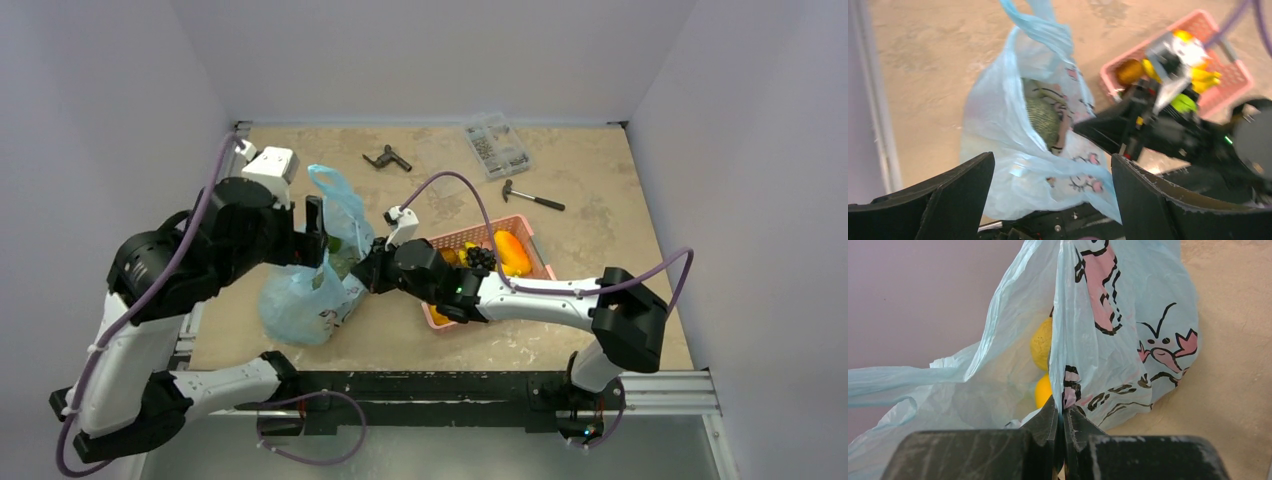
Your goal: Take the fake fruits out of the plastic bag
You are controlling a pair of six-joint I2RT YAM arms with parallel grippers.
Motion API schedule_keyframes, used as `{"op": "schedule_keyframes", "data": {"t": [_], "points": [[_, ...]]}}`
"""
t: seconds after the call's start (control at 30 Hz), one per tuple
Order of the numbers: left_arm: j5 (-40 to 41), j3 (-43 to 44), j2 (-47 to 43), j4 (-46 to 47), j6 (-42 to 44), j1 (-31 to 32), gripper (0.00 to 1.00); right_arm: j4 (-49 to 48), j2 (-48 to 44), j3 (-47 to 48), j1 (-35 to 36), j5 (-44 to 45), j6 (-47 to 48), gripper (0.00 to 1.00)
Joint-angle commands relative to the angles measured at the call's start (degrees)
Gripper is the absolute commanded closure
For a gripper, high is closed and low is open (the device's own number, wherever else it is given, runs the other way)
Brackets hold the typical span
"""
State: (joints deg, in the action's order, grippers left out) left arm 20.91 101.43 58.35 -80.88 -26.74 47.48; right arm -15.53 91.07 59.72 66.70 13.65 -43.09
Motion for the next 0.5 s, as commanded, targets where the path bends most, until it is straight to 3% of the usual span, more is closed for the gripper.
{"op": "schedule_keyframes", "data": {"t": [0.0,0.13,0.23,0.3,0.47], "points": [[4.94,0.34,3.18,2.35,6.21,-8.35,0.13,-3.28,-2.39,-1.10,0.01,-1.10,1.62,1.00],[-1.06,-3.68,3.67,8.01,6.95,-17.81,0.12,-3.01,-3.30,-1.61,0.04,-0.83,1.73,1.00],[-11.06,-9.70,3.68,12.59,7.88,-22.27,0.11,-2.68,-3.59,-1.64,0.01,-0.84,2.18,1.00],[-17.49,-14.69,4.62,14.72,9.12,-23.08,0.11,-2.62,-3.62,-1.63,0.01,-0.83,2.30,1.00],[-19.54,-28.23,7.32,20.77,9.69,-23.14,0.08,-3.20,-3.66,-1.56,0.01,-0.96,2.44,1.00]]}}
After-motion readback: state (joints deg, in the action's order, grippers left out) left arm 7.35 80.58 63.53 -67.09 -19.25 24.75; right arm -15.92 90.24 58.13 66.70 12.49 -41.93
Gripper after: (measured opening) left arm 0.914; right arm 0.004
